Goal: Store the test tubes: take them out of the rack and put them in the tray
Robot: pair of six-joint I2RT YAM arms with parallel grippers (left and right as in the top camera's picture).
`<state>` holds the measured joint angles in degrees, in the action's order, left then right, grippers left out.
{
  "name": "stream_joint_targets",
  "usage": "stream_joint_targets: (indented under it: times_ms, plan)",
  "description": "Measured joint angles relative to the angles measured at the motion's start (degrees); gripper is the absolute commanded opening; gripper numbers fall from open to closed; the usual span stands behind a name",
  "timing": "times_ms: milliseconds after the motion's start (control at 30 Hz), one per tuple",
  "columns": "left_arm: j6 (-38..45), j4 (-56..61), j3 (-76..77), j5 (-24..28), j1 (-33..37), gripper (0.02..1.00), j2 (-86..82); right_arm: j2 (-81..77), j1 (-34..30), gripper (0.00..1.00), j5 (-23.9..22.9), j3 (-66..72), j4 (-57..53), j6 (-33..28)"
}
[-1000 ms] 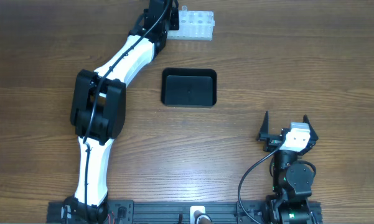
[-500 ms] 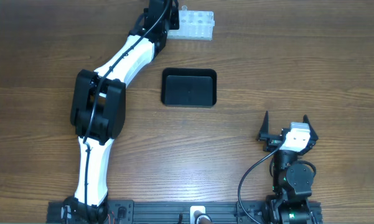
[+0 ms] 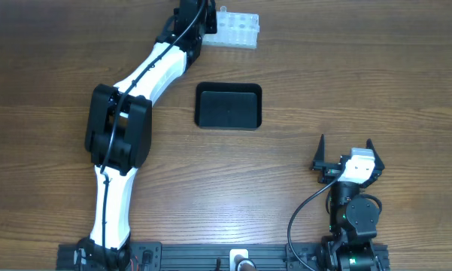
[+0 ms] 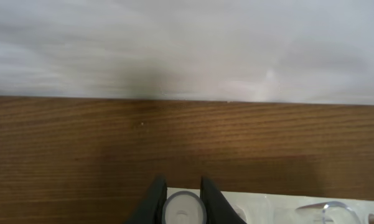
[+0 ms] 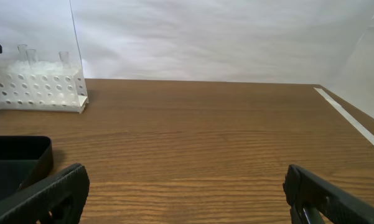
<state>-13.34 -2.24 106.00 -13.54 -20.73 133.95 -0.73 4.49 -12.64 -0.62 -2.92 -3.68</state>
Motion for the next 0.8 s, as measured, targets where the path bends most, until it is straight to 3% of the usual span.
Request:
stream_joint_targets:
  times_ms: [267,533,667,800]
  plan:
    - [0.00,-0.31,0.00,0.00,0.00,0.102,-3.15,0.00,0.00,0.991,0.00,0.00,0.00,0.02]
    - [0.26,-1.11,0.13,0.00,0.00,0.082,-20.83,0.00,0.00,0.991,0.00,0.00,0.00,0.00]
    - [0.28,-7.50,1.53,-0.04,-0.17,0.077,-29.20,0.00,0.00,0.993,0.00,0.00,0.00,0.02]
    - [0.11,-21.05,2.36,-0.24,-1.29,0.060,-32.92,0.00,0.00,0.993,0.02,0.00,0.00,-0.02]
